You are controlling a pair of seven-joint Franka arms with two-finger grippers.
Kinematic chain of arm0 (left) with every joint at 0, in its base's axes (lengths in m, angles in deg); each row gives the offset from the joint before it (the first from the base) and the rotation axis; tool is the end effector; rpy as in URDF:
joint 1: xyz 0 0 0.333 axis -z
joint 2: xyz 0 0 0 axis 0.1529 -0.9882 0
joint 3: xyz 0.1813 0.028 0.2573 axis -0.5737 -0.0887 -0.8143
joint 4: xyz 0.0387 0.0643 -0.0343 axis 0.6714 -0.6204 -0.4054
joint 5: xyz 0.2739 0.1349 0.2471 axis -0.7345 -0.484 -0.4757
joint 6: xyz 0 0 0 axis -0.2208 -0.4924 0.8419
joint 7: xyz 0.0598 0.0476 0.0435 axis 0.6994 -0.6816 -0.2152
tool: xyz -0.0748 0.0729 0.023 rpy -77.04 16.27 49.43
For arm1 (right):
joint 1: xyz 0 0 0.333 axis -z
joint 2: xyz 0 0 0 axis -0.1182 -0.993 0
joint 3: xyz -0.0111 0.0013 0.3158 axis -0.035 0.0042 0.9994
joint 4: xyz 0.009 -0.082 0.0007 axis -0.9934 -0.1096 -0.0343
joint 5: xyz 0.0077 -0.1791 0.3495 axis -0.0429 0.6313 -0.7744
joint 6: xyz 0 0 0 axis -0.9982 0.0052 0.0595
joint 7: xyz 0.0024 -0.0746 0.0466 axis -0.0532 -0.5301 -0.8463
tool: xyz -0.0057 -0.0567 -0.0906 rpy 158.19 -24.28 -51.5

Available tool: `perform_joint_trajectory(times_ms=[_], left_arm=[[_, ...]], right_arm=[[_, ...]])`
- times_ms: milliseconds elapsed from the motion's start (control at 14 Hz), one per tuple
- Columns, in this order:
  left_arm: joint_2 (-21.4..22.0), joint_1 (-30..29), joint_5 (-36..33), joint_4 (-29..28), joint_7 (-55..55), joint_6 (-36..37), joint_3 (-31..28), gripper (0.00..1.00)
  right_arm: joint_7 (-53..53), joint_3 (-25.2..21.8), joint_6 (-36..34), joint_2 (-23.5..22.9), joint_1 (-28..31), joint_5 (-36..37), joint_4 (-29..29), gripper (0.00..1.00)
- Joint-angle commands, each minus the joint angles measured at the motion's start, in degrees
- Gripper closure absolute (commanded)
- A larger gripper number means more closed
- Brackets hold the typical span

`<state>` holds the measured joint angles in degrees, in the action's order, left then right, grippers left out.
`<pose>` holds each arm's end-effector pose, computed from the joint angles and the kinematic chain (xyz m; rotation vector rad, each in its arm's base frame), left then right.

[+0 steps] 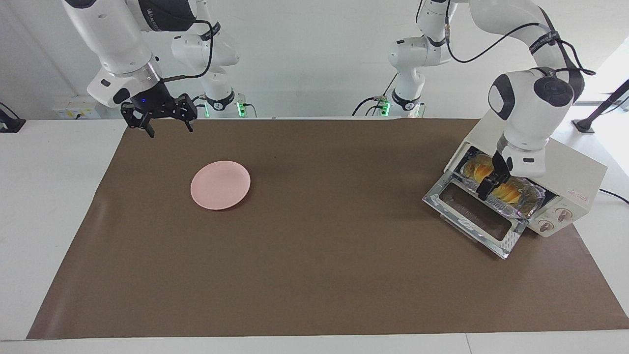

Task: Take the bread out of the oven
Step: 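Reach the left gripper into the toaster oven toward the foil tray, then grasp the foil tray edge with the left gripper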

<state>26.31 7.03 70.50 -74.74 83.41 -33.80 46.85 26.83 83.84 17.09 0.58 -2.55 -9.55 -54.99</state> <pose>0.6088 0.0004 0.4402 -2.9201 -0.8223 -0.1540 0.5348 0.0284 0.6083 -3.1156 -0.2424 0.1039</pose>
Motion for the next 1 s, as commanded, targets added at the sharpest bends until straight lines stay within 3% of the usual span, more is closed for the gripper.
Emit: perform_joint_trajectory(times_ms=[0,214,357,429,500,643,929], left_arm=[[-2.3,-0.8,-1.7,-1.0,3.0,-4.2,0.3,0.00],[-3.5,-2.1,-1.8,-3.3,5.6,-9.2,0.2,0.09],[-3.4,-2.3,-2.4,-4.0,5.5,-10.2,0.2,0.25],[-3.3,-2.2,-2.6,-4.6,5.3,-10.3,0.2,0.41],[-3.1,-2.2,-3.5,-5.3,4.9,-10.2,0.2,0.49],[-2.3,-2.2,-4.2,-6.8,1.6,-10.0,0.3,1.00],[-3.2,1.4,-4.2,-4.6,-7.4,-8.6,1.5,1.00]], right_arm=[[0.3,0.6,-0.3,1.4,0.9,-0.1,-1.2,0.00],[0.3,0.6,-0.3,1.3,0.9,-0.1,-1.1,0.00],[0.3,0.6,-0.4,1.4,0.9,-0.1,-1.1,0.00],[0.3,0.6,-0.4,1.3,0.9,-0.1,-1.2,0.00],[0.3,0.6,-0.4,1.3,0.9,-0.1,-1.2,0.00],[0.3,0.6,-0.4,1.3,1.0,-0.1,-1.2,0.00],[0.3,0.6,-0.4,1.3,0.9,-0.1,-1.2,0.00]])
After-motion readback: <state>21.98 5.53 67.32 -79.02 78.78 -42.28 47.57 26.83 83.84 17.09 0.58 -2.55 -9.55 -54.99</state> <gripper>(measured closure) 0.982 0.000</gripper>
